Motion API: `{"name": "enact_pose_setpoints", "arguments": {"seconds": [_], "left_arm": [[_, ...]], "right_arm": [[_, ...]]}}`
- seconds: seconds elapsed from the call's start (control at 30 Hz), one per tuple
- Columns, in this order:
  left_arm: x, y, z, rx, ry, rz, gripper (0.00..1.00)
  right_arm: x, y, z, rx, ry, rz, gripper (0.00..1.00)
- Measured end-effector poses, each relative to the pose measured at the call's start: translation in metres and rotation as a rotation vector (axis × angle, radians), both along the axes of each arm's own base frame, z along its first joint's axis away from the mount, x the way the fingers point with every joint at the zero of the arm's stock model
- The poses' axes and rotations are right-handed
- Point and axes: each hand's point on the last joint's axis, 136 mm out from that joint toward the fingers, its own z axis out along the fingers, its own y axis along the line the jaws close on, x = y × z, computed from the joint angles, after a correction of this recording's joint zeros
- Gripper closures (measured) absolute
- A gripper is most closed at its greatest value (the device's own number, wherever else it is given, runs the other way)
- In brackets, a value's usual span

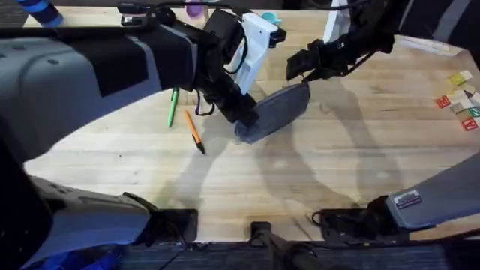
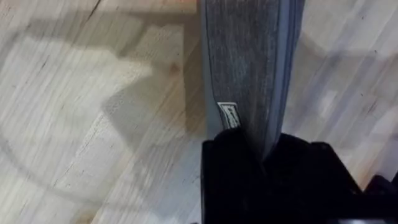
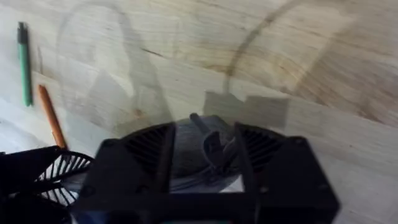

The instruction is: Unzip the bag, pick up the pens from the table one at a time and place them inside, then zip the bag closed.

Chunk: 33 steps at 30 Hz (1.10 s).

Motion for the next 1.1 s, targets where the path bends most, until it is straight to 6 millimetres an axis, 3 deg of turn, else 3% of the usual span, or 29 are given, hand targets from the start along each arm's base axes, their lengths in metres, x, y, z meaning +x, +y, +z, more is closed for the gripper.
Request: {"name": "enact_pose_setpoints", "arguments": {"seconds": [0.2,0.6,0.93,1.1], "left_arm": [[0.000,0.000,0.000,0.000,0.000,0.000,0.958],[0.001,-0.001,0.000,-0.002,-0.005,0.000,0.958],[0.002,0.000,0.000,0.001,-0.009,0.002,0.957],[0.005,0.000,0.001,-0.001,-0.019,0.004,0.957]], "right_arm": [[0.000,0.000,0.000,0.001,0.000,-0.002,0.950],[-0.012,0.000,0.001,0.003,0.056,-0.001,0.971],[-0.022,0.007,0.057,0.063,-0.051,0.017,0.969],[-0.029,0.016,0.075,0.065,-0.099,0.046,0.969]]}}
